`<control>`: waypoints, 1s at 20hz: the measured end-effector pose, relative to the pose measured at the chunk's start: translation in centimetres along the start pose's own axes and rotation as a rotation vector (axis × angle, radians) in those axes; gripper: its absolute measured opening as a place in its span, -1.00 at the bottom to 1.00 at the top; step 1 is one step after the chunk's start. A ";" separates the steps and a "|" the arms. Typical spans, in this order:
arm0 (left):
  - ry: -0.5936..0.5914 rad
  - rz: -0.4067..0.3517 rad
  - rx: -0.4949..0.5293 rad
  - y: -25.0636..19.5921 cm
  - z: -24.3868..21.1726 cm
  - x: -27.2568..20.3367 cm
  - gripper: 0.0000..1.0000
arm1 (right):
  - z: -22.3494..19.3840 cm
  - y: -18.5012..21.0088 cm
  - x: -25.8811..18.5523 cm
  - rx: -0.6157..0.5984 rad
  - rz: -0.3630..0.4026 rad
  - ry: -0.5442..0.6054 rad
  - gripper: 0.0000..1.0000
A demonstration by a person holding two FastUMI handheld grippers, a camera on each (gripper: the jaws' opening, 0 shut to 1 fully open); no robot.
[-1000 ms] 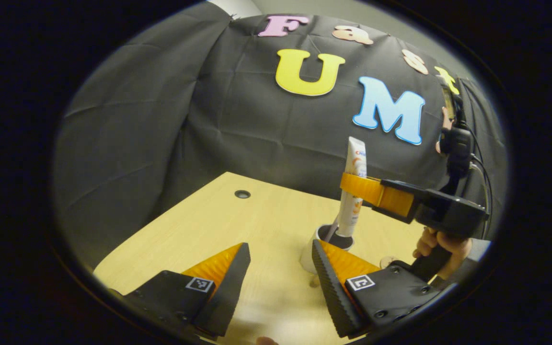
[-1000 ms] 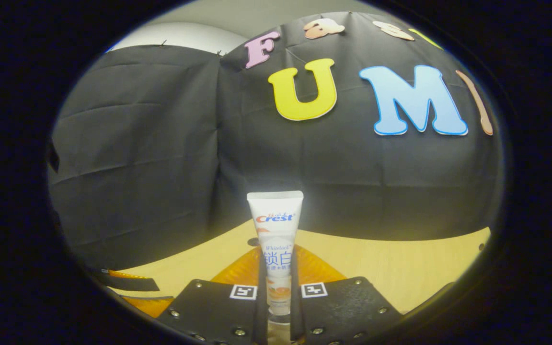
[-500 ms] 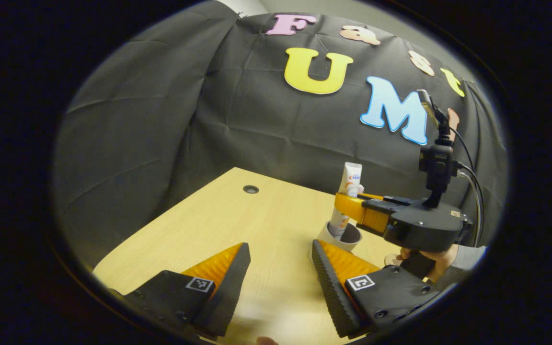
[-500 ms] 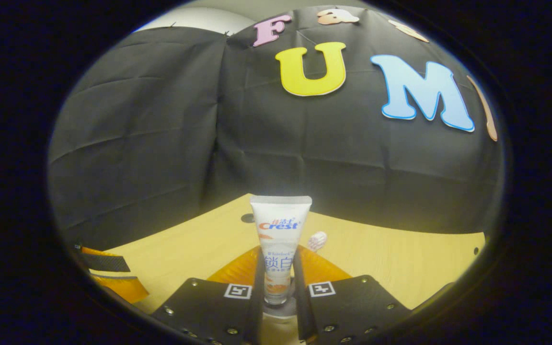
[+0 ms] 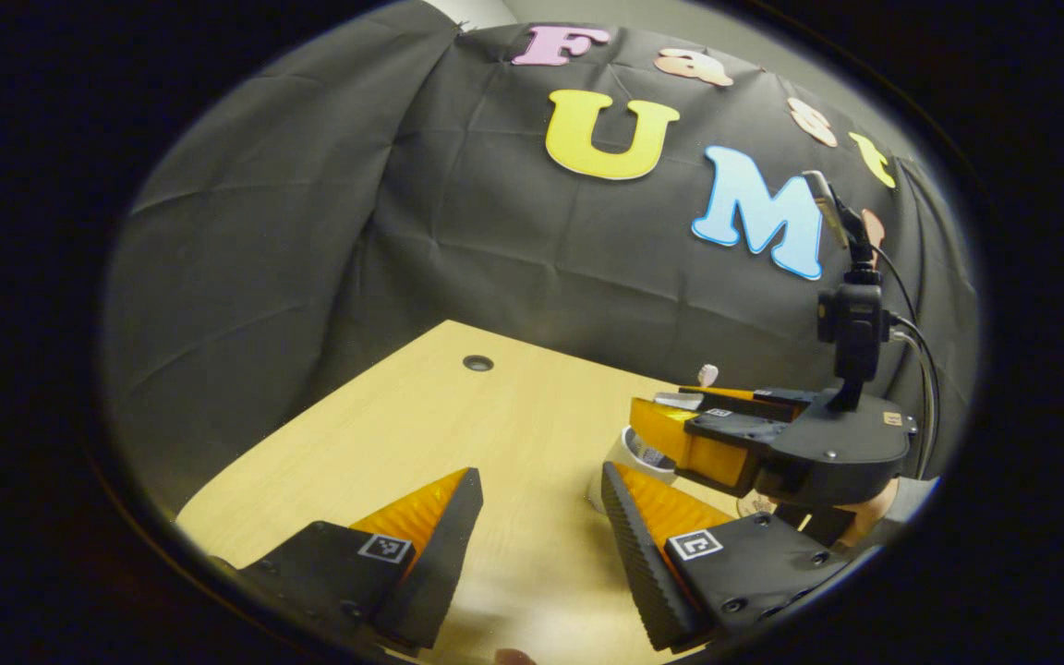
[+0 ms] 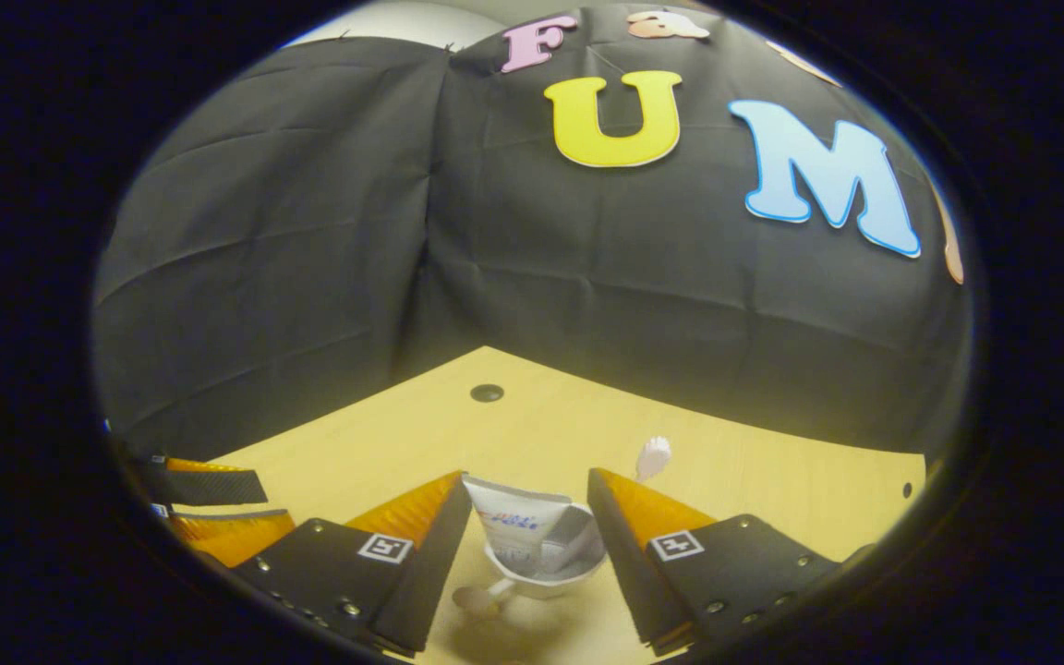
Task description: Put the toothbrush and toothpaste on the desktop into the cup, then pick up the cup and place it on the coaster on the desktop.
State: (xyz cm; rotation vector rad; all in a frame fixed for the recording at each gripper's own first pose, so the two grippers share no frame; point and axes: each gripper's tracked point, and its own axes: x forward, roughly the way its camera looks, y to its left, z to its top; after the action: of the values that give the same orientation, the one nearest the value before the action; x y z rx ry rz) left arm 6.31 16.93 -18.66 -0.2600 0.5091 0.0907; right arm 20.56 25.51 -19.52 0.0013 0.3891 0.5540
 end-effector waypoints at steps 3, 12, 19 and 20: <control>0.006 -0.010 0.007 -0.5 0.0 0.2 0.72 | 2.0 0.0 -1.0 0.010 0.003 -0.055 0.59; 0.034 -0.092 0.042 -5.4 0.2 1.9 0.70 | 7.3 -3.6 -7.7 0.070 -0.053 -0.182 0.58; 0.170 -0.167 0.169 -10.0 -2.0 5.4 0.70 | 7.4 -8.2 -13.4 0.122 -0.148 -0.195 0.58; 0.197 -0.175 0.179 -10.4 -2.7 5.8 0.70 | 7.2 -8.8 -14.0 0.133 -0.159 -0.188 0.58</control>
State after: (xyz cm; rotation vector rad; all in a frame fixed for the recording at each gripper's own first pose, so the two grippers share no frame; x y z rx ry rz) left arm 11.64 6.35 -21.52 -0.1374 0.6840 -0.1521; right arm 16.72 11.54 -8.73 0.1480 0.2392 0.3661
